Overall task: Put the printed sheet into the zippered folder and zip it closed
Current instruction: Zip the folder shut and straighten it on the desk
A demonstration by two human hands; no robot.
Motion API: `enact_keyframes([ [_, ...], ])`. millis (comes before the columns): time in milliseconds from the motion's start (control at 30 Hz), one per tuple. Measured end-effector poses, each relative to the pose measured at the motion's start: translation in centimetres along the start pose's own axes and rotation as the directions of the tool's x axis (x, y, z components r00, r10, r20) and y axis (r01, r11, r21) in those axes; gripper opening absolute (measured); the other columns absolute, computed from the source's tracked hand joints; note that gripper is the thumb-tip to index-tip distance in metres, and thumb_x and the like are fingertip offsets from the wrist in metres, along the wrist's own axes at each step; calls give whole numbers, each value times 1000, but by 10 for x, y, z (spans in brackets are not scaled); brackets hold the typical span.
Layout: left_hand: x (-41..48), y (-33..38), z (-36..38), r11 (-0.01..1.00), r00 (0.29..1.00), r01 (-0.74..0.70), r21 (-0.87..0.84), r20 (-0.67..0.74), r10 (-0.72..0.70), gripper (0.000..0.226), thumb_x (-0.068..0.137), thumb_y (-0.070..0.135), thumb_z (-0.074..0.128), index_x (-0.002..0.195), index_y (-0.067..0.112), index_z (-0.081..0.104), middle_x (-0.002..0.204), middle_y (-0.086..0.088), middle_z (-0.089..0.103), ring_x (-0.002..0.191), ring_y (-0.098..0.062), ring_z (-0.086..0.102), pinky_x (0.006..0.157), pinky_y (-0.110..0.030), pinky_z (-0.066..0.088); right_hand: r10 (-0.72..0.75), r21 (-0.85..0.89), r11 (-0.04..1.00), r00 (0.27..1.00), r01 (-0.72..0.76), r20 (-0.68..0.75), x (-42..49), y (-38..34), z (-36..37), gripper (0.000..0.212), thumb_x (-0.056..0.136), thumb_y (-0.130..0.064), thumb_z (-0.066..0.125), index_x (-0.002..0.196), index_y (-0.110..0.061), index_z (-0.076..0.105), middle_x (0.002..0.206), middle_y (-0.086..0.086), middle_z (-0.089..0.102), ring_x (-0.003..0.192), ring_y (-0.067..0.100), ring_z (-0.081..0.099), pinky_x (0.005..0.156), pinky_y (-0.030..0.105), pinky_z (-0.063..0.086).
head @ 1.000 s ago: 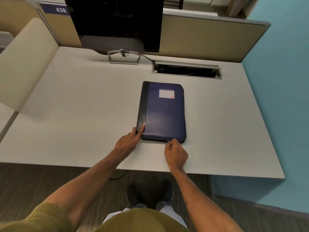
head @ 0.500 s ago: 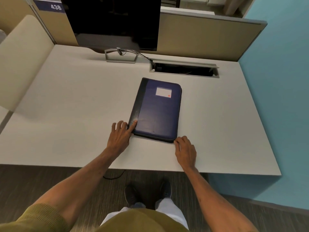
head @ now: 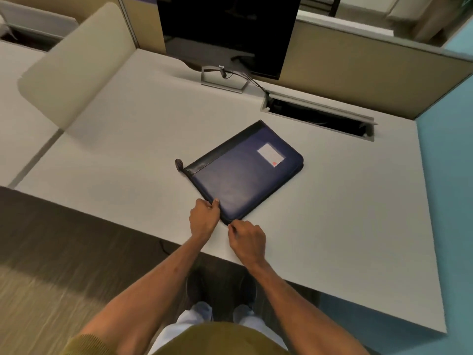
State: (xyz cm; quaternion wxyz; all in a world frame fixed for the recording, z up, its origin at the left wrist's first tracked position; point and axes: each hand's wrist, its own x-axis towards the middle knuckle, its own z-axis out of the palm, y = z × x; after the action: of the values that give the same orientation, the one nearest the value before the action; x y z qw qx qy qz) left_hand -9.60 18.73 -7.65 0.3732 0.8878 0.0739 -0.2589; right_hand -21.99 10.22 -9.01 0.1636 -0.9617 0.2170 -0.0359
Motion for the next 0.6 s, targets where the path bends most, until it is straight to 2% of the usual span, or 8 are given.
enact_keyframes([
  [100, 0, 1, 8, 994, 995, 86, -68, 51, -83, 58, 105, 49, 62, 121, -6, 68, 112, -23, 78, 107, -39, 76, 103, -49, 59, -57, 53, 997, 997, 54, 52, 6, 0, 2, 32, 108, -40, 53, 116, -20, 77, 106, 0, 80, 89, 17, 75, 82, 31, 60],
  [233, -1, 3, 7, 970, 992, 110, -219, 83, -94, 46, 103, 41, 70, 103, -5, 67, 104, -29, 79, 100, -43, 79, 100, -53, 62, -62, 51, 997, 993, 57, 97, 9, 10, 0, 34, 109, -42, 49, 123, -21, 72, 111, -2, 79, 94, 14, 74, 84, 29, 58],
  [333, -3, 5, 2, 963, 991, 109, -246, 97, -88, 45, 103, 38, 72, 112, -4, 60, 115, -30, 75, 110, -46, 75, 102, -59, 59, -59, 58, 997, 995, 54, 86, 14, 23, -5, 30, 108, -39, 52, 117, -19, 72, 107, -1, 79, 90, 17, 74, 80, 31, 57],
  [433, -4, 8, -3, 948, 989, 119, -295, 120, -87, 36, 104, 34, 72, 107, 4, 53, 106, -24, 70, 111, -49, 74, 101, -61, 60, -65, 20, 998, 995, 64, 79, 24, 37, -12, 30, 109, -38, 49, 114, -18, 71, 106, 1, 78, 90, 20, 73, 80, 35, 57],
  [600, -10, 17, -4, 935, 985, 151, -320, 130, -114, 35, 104, 32, 72, 107, 5, 50, 100, -19, 66, 109, -50, 76, 100, -60, 61, -140, -13, 990, 985, 142, 105, 34, 53, -18, 32, 110, -39, 45, 118, -18, 68, 107, 1, 77, 91, 21, 73, 82, 37, 57],
])
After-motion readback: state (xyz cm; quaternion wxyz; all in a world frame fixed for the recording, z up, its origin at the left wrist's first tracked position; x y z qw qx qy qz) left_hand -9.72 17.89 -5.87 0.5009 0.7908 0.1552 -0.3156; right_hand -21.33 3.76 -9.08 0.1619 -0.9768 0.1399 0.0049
